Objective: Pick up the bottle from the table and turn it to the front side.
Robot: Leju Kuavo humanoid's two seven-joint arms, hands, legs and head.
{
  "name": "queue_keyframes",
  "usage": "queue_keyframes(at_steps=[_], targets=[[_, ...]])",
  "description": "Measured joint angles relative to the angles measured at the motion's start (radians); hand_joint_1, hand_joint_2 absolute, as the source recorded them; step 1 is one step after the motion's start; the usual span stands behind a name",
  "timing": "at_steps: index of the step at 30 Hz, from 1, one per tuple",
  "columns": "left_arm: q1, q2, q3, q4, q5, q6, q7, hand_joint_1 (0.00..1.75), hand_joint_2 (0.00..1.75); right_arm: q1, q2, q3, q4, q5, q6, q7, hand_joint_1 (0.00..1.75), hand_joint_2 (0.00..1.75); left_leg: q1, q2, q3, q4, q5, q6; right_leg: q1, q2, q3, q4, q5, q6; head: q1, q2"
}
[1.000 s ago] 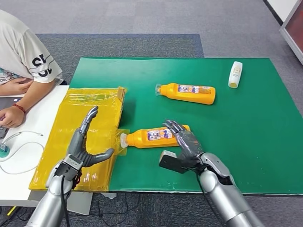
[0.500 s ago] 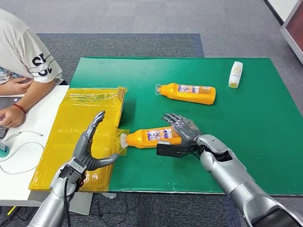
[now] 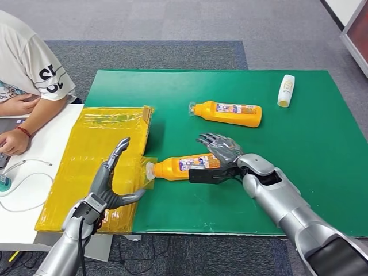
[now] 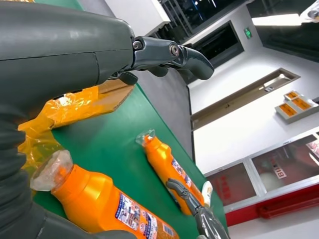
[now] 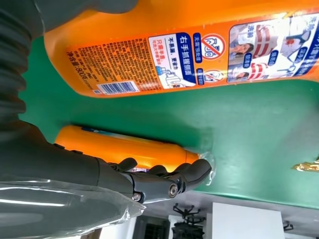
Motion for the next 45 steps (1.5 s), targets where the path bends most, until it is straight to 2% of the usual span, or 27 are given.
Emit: queue_keyframes(at_steps=[16,20,29,37,45], targets=[[0.0,0.006,-0.001,0.001,0.0,-0.001,-0.001,0.0,1.75,-0.004,-0.001,0.021,0.018,0.0,0.001,0.001,0.0,1.75,0.0,0.0,0.0,0.0,0.0,0.0,0.0,0.0,0.0,0.0,0.0,0.0,0.0,0.0],[0.0,0.006,-0.001,0.002,0.009,-0.004,-0.003,0.0,1.75,-0.02,-0.001,0.035,0.026,0.001,0.047,-0.004,0.0,1.75,0.0,0.0,0.0,0.0,0.0,0.0,0.0,0.0,0.0,0.0,0.0,0.0,0.0,0.0],[-0.01,0.011,-0.001,0.009,0.049,-0.02,-0.01,0.0,1.75,-0.098,0.005,0.173,0.094,0.006,0.219,-0.02,0.0,1.75,0.0,0.0,0.0,0.0,0.0,0.0,0.0,0.0,0.0,0.0,0.0,0.0,0.0,0.0],[-0.034,0.011,-0.002,0.019,0.054,-0.023,-0.011,0.0,1.75,-0.147,0.043,0.293,0.202,-0.014,0.231,0.046,0.0,1.75,0.0,0.0,0.001,0.0,0.0,0.0,0.0,0.0,0.001,0.0,0.0,0.0,0.0,0.0],[-0.05,0.011,-0.004,0.028,0.054,-0.021,-0.011,0.0,1.75,-0.155,0.063,0.335,0.263,-0.04,0.22,0.059,0.0,1.75,0.0,0.0,0.001,0.0,0.0,0.0,0.0,0.0,0.001,0.0,0.0,0.0,0.0,0.0]])
